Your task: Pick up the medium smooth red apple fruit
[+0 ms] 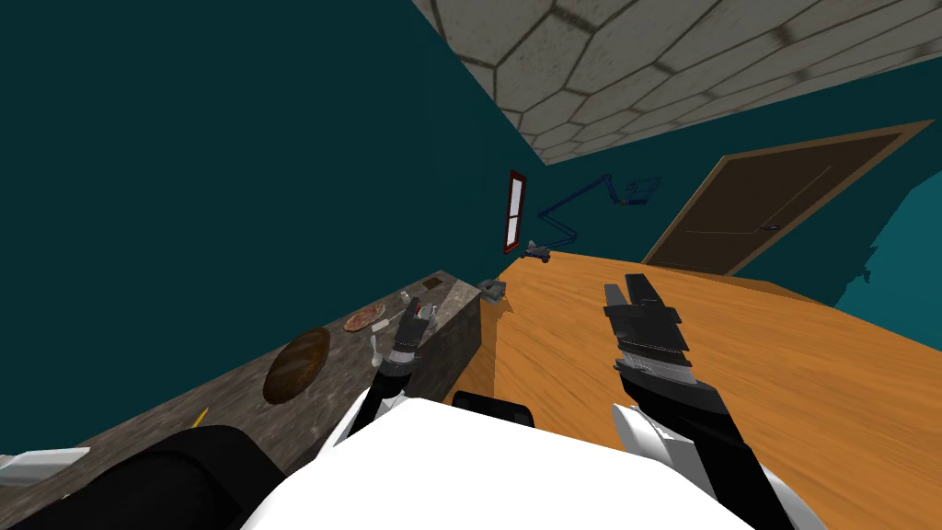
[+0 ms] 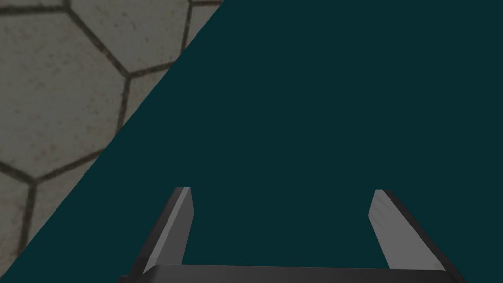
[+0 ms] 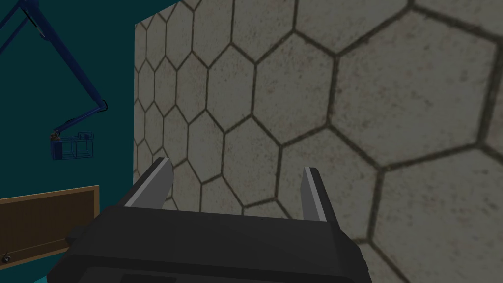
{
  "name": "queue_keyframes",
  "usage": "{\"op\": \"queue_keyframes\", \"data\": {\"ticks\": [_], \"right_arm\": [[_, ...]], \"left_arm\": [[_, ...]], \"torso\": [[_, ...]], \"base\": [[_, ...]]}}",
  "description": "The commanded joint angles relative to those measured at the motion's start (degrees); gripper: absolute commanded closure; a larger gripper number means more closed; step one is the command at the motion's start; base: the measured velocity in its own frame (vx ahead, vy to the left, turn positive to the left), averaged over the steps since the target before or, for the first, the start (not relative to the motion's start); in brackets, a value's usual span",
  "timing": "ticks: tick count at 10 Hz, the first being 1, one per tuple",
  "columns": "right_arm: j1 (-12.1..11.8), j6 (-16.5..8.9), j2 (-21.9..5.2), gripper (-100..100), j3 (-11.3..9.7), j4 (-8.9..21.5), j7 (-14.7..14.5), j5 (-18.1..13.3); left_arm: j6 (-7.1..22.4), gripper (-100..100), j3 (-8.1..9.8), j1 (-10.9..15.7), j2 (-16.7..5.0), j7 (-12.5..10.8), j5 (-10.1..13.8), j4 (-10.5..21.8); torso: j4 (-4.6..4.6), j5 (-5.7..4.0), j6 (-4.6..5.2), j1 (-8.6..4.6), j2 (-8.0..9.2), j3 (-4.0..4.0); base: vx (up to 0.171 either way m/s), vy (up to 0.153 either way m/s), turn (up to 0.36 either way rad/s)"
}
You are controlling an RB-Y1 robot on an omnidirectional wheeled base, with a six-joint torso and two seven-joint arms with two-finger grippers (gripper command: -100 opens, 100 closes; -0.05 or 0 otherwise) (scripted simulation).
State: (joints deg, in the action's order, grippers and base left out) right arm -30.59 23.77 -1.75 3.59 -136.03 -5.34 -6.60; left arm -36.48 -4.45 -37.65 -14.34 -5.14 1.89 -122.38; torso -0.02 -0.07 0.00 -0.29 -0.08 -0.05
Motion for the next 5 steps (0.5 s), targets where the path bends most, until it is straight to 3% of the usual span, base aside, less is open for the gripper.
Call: {"op": "queue_keyframes", "data": {"ticks": [1, 2, 3, 4, 5], "right_arm": [[0.0, 0.0, 0.0, 0, 0.0, 0.0, 0.0, 0.0], [0.0, 0.0, 0.0, 0, 0.0, 0.0, 0.0, 0.0], [0.0, 0.0, 0.0, 0, 0.0, 0.0, 0.0, 0.0], [0.0, 0.0, 0.0, 0, 0.0, 0.0, 0.0, 0.0], [0.0, 0.0, 0.0, 0, 0.0, 0.0, 0.0, 0.0]], "left_arm": [[-0.29, -100, -2.73, -2.86, -2.86, -0.29, 1.79, 2.08], [-0.29, -100, -2.73, -3.08, -4.18, -0.29, 1.79, 2.08], [-0.32, -100, -4.56, -5.3, -6.5, -0.61, 3.17, 3.38], [-0.32, -100, -4.56, -5.3, -7.08, -0.61, 3.17, 3.38], [-0.34, -100, -6.48, -7.62, -9.39, -0.96, 4.62, 4.75]], "torso": [[0.0, 0.0, 0.0, 0.0, 0.0, 0.0], [-0.01, -0.02, 0.0, -0.14, -0.08, -0.04], [-0.02, -0.03, -0.01, -0.08, -0.07, -0.04], [-0.01, -0.01, -0.01, -0.05, -0.05, -0.03], [0.0, 0.0, 0.0, 0.04, -0.02, -0.01]], "base": [[0.053, -0.129, -0.038], [0.046, -0.095, -0.001], [0.041, -0.084, -0.024], [0.027, -0.066, -0.005], [0.03, -0.072, -0.026]]}}
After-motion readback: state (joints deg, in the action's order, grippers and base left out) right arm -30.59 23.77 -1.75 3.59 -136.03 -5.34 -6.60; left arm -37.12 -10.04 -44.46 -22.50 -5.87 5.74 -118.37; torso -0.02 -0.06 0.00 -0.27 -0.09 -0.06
